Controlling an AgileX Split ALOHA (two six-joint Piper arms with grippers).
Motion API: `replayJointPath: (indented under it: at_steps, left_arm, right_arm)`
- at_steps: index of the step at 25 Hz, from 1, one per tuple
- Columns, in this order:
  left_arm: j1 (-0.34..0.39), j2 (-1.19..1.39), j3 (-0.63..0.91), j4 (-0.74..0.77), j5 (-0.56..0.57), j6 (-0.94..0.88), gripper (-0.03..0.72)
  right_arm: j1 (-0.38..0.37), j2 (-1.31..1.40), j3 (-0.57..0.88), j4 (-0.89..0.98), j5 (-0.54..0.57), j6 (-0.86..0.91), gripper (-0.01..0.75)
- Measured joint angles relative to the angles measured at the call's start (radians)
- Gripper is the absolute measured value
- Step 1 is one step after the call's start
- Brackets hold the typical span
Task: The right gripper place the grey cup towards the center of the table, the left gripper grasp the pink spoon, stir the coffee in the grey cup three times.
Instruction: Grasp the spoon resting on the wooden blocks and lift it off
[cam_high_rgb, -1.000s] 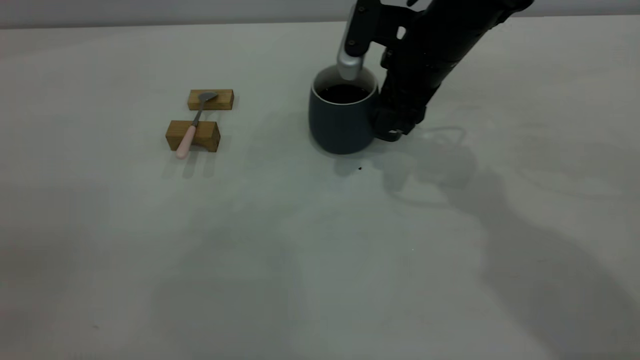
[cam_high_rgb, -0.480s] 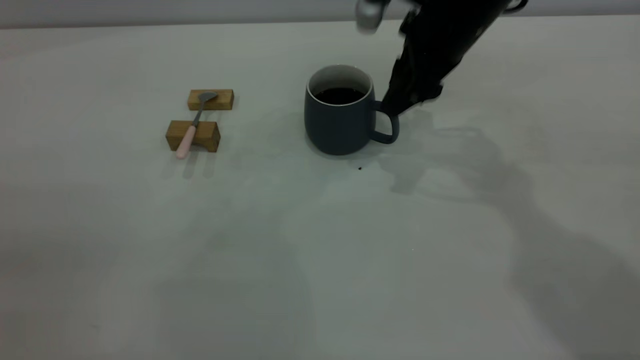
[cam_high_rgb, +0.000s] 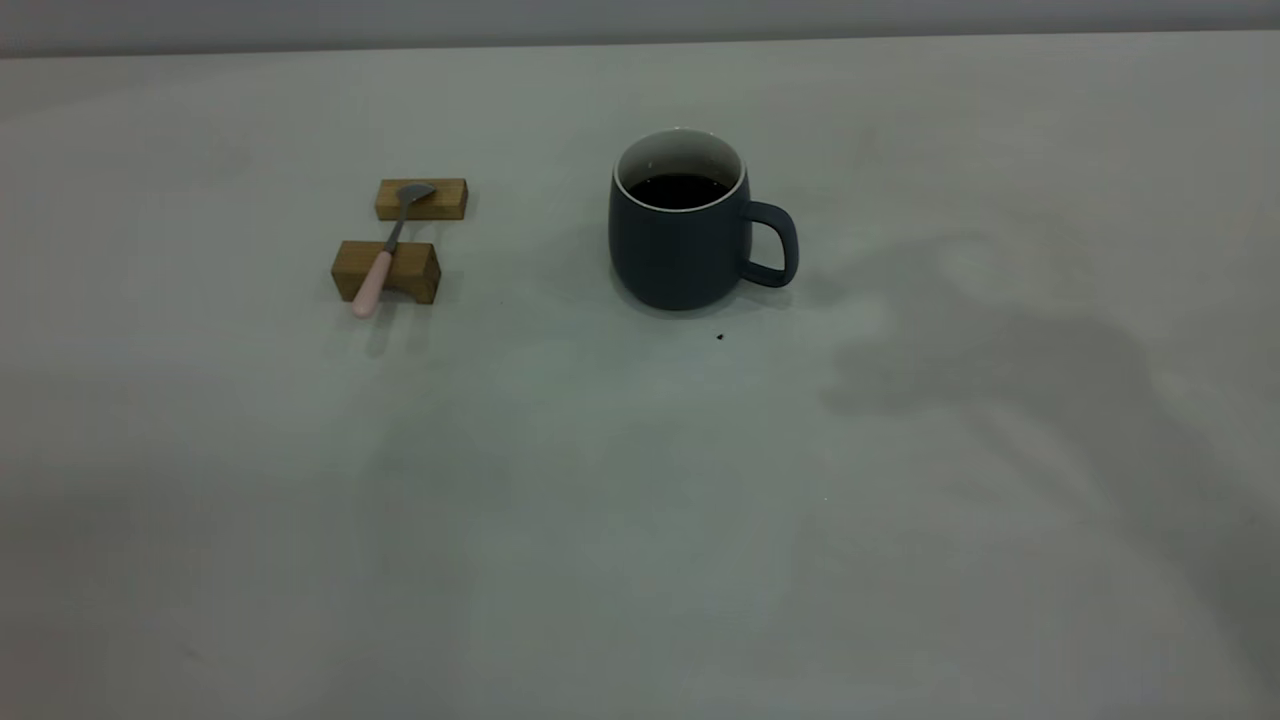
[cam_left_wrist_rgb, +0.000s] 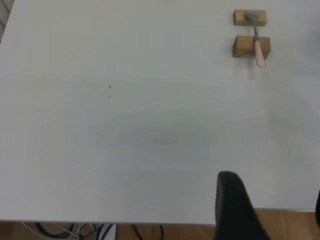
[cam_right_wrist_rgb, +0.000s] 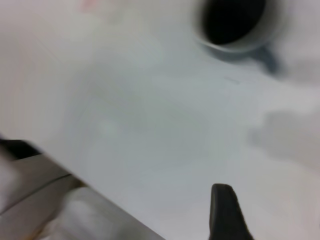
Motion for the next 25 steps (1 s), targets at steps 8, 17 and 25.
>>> replayJointPath:
  at_steps: [8,17,25]
  left_arm:
    - [0.000,0.000,0.000,0.000,0.000,0.000,0.459]
    - [0.000,0.000,0.000,0.000,0.000,0.000,0.459]
    - [0.000,0.000,0.000,0.000,0.000,0.000,0.459]
  right_arm:
    - [-0.069,-0.730,0.486,-0.332,0.046,0.264,0.483]
    - [-0.187,-1.419,0.789,-0.419,0.135,0.361,0.483]
    - [-0.187,-1.690,0.807,-0.457,0.202,0.534,0.483]
